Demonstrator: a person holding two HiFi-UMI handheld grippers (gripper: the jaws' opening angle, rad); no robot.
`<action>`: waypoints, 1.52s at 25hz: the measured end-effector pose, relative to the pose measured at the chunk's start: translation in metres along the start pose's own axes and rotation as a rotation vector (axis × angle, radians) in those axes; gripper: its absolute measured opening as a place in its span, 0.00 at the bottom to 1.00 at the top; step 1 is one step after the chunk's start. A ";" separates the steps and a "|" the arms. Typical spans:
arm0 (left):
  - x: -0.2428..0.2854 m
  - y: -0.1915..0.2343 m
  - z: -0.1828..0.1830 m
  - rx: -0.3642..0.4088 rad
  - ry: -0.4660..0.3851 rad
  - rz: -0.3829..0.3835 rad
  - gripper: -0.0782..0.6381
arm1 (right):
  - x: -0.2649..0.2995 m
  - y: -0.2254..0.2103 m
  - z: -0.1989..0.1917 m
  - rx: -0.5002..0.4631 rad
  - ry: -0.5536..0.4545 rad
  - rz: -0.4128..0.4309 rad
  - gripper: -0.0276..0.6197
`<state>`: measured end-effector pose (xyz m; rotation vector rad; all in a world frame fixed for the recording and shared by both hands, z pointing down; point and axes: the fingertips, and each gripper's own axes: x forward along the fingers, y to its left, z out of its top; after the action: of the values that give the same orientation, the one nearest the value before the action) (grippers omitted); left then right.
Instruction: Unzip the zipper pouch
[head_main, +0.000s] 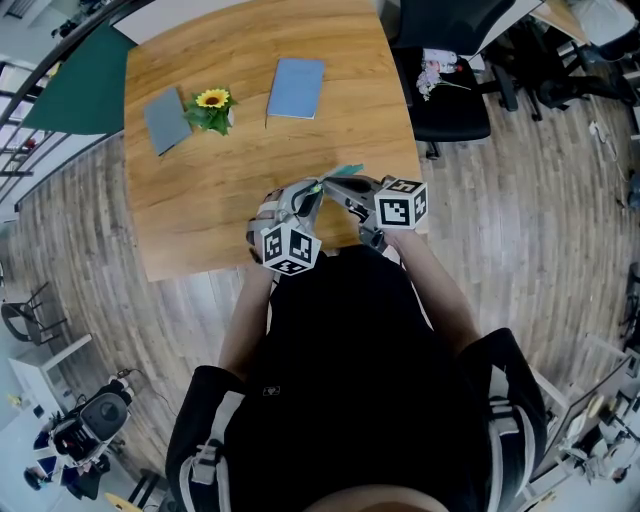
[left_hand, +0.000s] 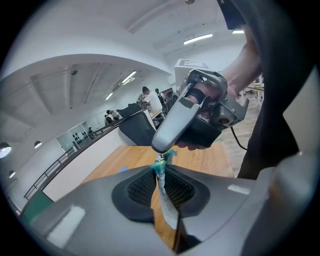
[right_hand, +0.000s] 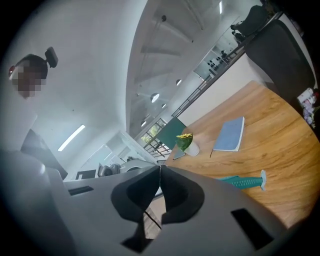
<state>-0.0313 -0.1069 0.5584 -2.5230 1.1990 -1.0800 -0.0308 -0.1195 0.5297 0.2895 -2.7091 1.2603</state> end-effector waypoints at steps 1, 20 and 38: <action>0.000 0.000 -0.001 -0.010 -0.002 -0.002 0.17 | 0.001 0.000 0.000 -0.012 0.003 -0.008 0.05; -0.009 0.014 -0.022 -0.161 -0.038 -0.026 0.17 | 0.025 -0.001 0.001 -0.173 0.058 -0.134 0.05; -0.037 0.018 -0.042 -0.178 -0.065 -0.041 0.16 | 0.045 0.008 -0.012 -0.169 -0.003 -0.196 0.05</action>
<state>-0.0860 -0.0859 0.5617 -2.7031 1.2837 -0.9295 -0.0755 -0.1107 0.5409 0.5218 -2.6895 0.9736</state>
